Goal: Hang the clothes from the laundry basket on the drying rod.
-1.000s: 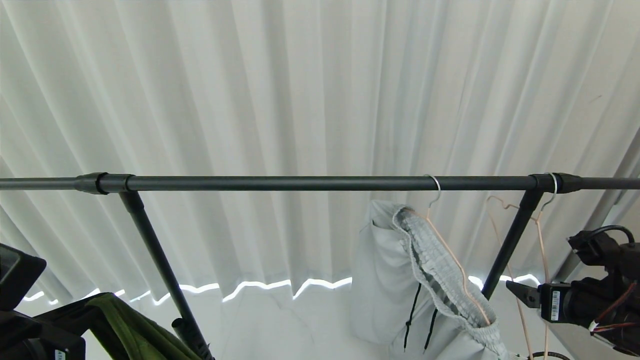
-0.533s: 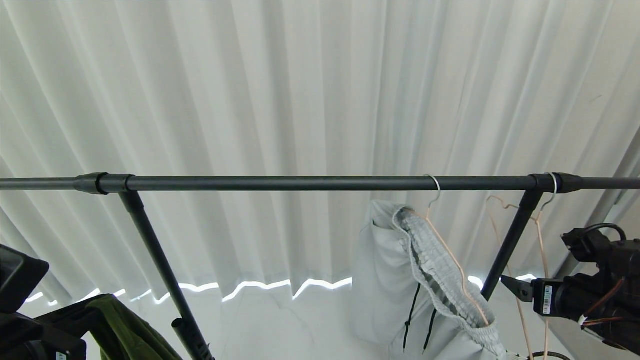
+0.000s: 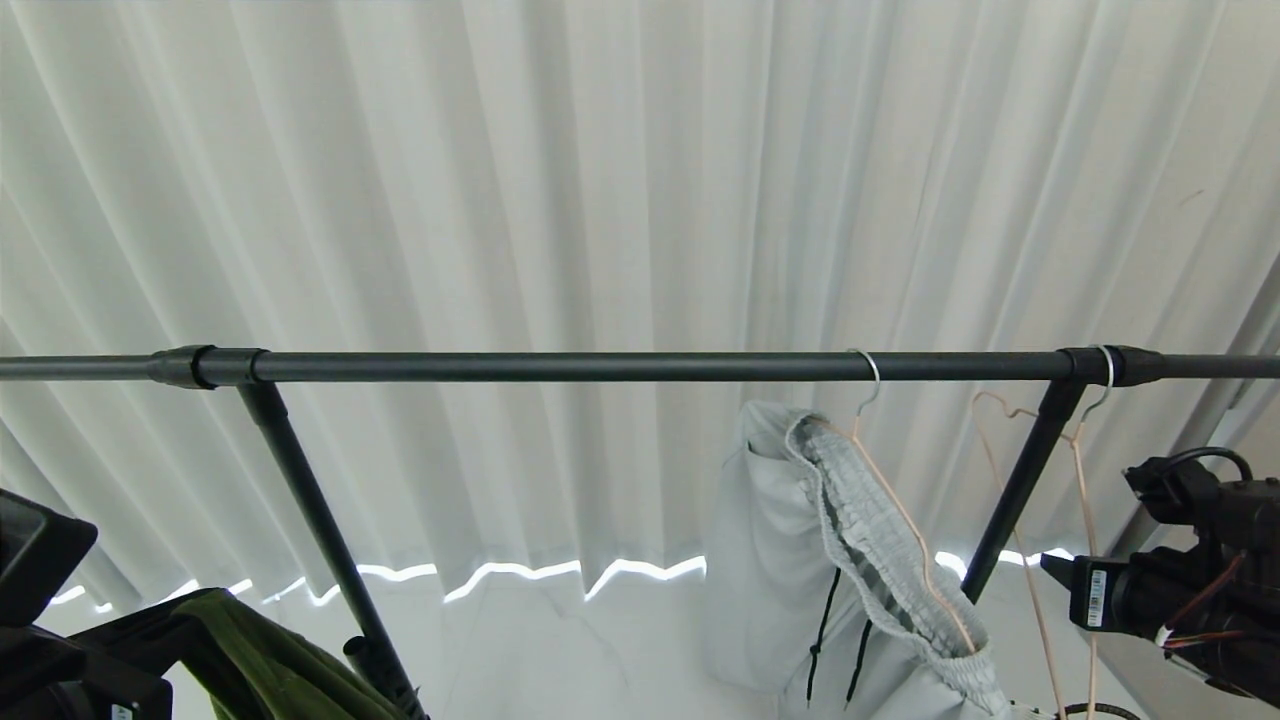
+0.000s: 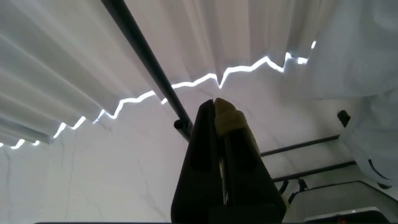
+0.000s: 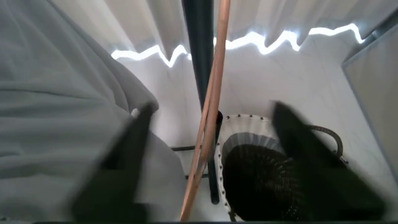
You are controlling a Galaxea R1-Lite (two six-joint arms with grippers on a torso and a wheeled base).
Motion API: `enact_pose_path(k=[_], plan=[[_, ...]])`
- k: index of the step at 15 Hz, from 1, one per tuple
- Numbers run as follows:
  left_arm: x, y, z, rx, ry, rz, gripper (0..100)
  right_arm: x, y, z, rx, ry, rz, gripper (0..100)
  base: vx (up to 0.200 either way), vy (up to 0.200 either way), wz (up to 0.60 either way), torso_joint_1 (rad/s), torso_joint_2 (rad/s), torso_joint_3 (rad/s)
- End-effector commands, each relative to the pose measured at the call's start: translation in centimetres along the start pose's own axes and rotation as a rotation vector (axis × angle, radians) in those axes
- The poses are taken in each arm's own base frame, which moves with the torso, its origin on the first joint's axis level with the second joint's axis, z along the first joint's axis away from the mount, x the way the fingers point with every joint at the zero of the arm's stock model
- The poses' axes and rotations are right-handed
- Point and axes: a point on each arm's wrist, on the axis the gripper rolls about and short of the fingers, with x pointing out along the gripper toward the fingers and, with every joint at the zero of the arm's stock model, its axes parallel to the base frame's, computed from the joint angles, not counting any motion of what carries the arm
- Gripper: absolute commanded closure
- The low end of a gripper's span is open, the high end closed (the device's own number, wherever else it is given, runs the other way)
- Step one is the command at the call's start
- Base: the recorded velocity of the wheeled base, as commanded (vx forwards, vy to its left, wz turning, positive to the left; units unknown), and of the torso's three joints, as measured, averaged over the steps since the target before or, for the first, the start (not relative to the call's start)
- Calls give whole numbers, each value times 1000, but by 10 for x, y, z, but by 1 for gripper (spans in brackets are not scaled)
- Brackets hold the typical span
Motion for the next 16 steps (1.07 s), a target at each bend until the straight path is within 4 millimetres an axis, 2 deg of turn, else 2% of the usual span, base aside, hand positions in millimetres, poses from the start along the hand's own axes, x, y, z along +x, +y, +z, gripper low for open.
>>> enact_pose_path(k=[1,6,9,16], plan=[[0,0,0,-1,-2,1,100,0,-1,0,2,1,-3,100,0,0,0,0,0,0],[-1,0,0,0,-8,2,100,-1,-2,1,5,-8,-11,100,0,0,0,0,0,0],[-2,0,0,-1,-9,3,100,-1,-4,2,-2,-28,-79,100,0,0,0,0,0,0],[-2,0,0,-1,-9,3,100,-29,-4,14,-26,-148,-60,100,0,0,0,0,0,0]])
